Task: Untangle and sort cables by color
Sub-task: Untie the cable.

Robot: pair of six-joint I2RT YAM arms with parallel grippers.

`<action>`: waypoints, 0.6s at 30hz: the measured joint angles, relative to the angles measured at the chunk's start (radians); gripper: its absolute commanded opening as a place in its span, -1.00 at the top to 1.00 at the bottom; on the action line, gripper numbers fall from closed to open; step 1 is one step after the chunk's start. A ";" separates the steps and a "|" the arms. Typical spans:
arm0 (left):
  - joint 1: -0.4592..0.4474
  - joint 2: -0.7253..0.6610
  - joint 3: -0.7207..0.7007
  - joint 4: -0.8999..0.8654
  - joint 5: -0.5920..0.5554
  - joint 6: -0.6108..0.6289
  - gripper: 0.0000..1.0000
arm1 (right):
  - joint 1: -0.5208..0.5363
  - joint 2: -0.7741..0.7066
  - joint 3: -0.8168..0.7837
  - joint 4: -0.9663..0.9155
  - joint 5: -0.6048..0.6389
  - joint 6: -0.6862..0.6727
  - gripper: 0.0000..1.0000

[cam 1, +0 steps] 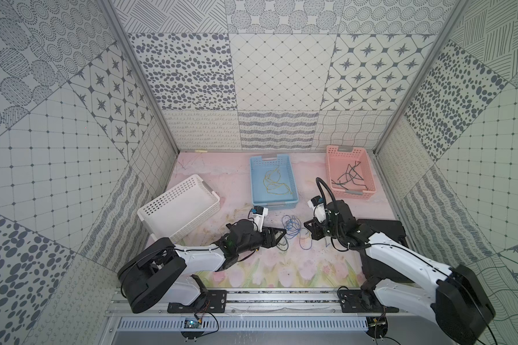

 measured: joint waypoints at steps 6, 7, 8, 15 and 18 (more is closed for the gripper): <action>0.005 -0.122 -0.022 -0.031 -0.009 0.001 -0.17 | 0.002 -0.164 0.132 -0.071 -0.047 -0.014 1.00; 0.005 -0.140 -0.023 -0.033 -0.005 0.001 -0.17 | 0.002 -0.165 0.159 -0.076 -0.058 -0.013 1.00; 0.005 -0.156 -0.024 -0.034 -0.001 0.001 -0.17 | 0.001 -0.165 0.190 -0.077 -0.076 -0.013 1.00; -0.011 -0.218 -0.019 -0.039 0.007 0.001 -0.25 | 0.002 -0.121 0.270 -0.060 -0.173 0.018 1.00; -0.024 -0.229 -0.002 -0.063 -0.003 0.022 -0.27 | 0.002 -0.098 0.270 -0.061 -0.193 0.027 1.00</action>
